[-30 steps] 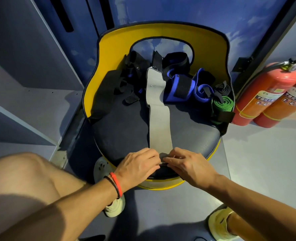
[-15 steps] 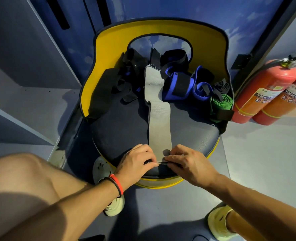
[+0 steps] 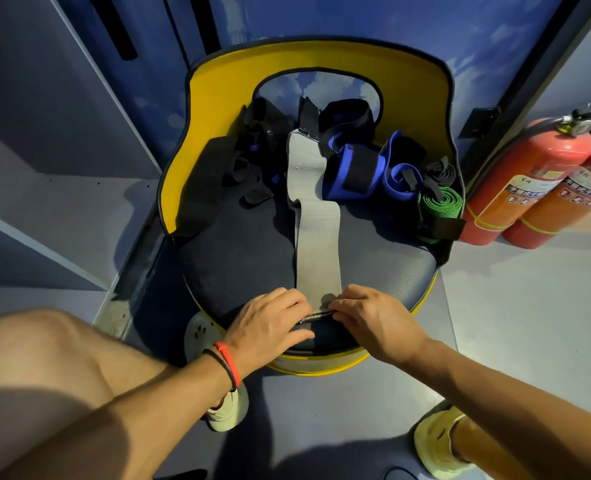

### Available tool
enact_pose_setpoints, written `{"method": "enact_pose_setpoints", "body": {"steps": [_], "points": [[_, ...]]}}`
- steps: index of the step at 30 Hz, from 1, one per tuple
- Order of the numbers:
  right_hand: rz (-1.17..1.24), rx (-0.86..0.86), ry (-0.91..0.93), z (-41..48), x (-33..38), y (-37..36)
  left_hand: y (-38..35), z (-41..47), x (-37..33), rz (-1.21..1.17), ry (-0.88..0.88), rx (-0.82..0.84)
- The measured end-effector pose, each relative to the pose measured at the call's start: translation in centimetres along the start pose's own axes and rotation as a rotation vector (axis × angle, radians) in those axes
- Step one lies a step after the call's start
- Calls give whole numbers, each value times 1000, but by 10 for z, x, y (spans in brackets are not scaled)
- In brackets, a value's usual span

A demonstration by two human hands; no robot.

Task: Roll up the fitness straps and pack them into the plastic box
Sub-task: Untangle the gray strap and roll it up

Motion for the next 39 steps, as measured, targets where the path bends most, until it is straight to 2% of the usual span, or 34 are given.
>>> {"method": "enact_pose_setpoints", "body": {"steps": [4,9,14,16,18,21,24,28,35,39], "points": [[75,-9,-54,6,-9,3,5,4,5,-102,76,-47],[185,22,-123,11,-19,3,5,11,37,-424,460,12],[360,34,-240,6,-31,6,-10,10,50,-515,721,194],[287,24,-202,8,-27,9,-17,11,55,-561,800,268],[23,-31,-84,11,-13,19,-21,14,57,-605,865,310],[-198,-28,114,11,14,19,-22,20,60,-582,911,320],[-143,-29,159,4,14,12,-23,20,62,-572,929,316],[-49,13,63,-7,-3,0,-20,18,62,-551,920,310],[-11,-61,-148,-6,-6,4,-9,9,57,-486,879,193],[-27,-52,-152,-4,-3,3,-4,3,54,-538,884,156]]}}
Point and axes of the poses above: each hand's wrist, its own z-axis towards the middle knuckle, its own y-axis out of the back of the hand, x = y × z, the point moved 10 cm from there along z, towards the middle knuckle, and after that the axes turned 15 degrees about y, right-handed, at the moved point
